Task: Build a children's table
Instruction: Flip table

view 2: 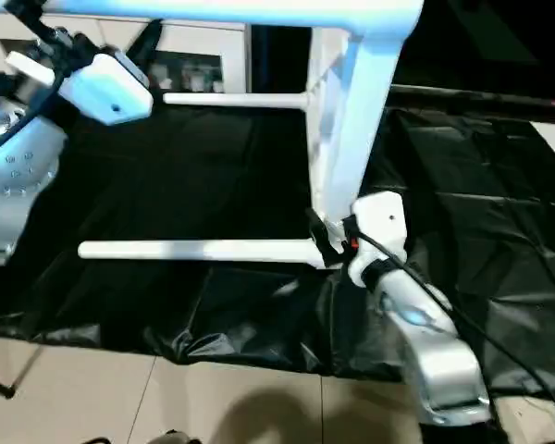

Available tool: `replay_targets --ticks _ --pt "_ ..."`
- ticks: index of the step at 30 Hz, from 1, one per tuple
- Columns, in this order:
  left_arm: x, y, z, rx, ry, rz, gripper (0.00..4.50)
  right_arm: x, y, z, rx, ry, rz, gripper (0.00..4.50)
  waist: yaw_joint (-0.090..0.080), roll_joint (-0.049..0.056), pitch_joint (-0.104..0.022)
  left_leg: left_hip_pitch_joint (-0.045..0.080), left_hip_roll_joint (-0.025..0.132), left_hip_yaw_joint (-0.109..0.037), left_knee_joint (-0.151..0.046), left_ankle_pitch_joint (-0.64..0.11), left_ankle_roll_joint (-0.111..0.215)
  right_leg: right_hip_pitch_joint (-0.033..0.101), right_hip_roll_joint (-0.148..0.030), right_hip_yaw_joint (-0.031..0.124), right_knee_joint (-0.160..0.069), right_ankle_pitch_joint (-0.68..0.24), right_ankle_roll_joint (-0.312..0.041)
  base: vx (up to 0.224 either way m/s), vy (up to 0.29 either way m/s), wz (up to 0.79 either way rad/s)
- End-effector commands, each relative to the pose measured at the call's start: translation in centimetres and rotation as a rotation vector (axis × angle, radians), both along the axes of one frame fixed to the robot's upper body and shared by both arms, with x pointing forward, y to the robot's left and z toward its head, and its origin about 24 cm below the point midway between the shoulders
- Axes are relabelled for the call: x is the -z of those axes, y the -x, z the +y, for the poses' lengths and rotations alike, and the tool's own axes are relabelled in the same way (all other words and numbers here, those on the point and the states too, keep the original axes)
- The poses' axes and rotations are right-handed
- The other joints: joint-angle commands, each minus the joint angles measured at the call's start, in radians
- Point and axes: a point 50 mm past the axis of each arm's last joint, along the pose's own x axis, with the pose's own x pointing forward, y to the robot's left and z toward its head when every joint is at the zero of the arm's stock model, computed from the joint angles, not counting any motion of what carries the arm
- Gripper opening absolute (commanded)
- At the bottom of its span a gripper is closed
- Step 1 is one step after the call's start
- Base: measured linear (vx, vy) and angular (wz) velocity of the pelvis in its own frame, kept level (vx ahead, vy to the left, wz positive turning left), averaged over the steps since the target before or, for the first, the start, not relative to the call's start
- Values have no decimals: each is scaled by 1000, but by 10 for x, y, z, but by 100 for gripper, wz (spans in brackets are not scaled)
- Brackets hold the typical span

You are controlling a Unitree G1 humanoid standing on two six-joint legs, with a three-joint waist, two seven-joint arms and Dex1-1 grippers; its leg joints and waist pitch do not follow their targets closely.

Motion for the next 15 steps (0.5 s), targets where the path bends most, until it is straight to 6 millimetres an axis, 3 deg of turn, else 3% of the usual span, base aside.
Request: replay_targets --ticks 1,7,9,10,12,15 --pt "-5 -3 1 -5 0 -9 416 -8 9 2 -126 -4 5 414 9 11 -64 20 45 -28 -71 -221 -34 50 -72 45 -69 -70 -147 0 0 0" --pt "-3 -6 3 -5 -4 25 361 -17 30 4 -402 29 26 414 14 10 -63 16 48 -30 -68 -218 0 50 -78 43 -73 -106 -157 0 0 0" --pt "-4 -6 4 -8 10 20 348 -18 32 7 -427 21 20 414 15 11 -61 18 49 -30 -69 -228 -1 45 -77 43 -77 -144 -158 0 0 0" --pt "-4 -7 5 -10 14 28 336 -19 32 9 -432 14 17 414 17 4 -60 18 49 -30 -70 -235 -3 44 -77 43 -79 -171 -155 0 0 0" --pt "-4 -8 7 -29 19 33 325 -20 31 15 -454 -2 10 414 20 8 -60 20 49 -30 -70 -241 -9 40 -78 43 -81 -205 -149 0 0 0" --pt "-5 -9 9 -39 23 42 293 -22 32 21 -486 -22 2 414 27 7 -61 20 50 -31 -71 -244 -15 38 -79 43 -81 -221 -139 0 0 0"
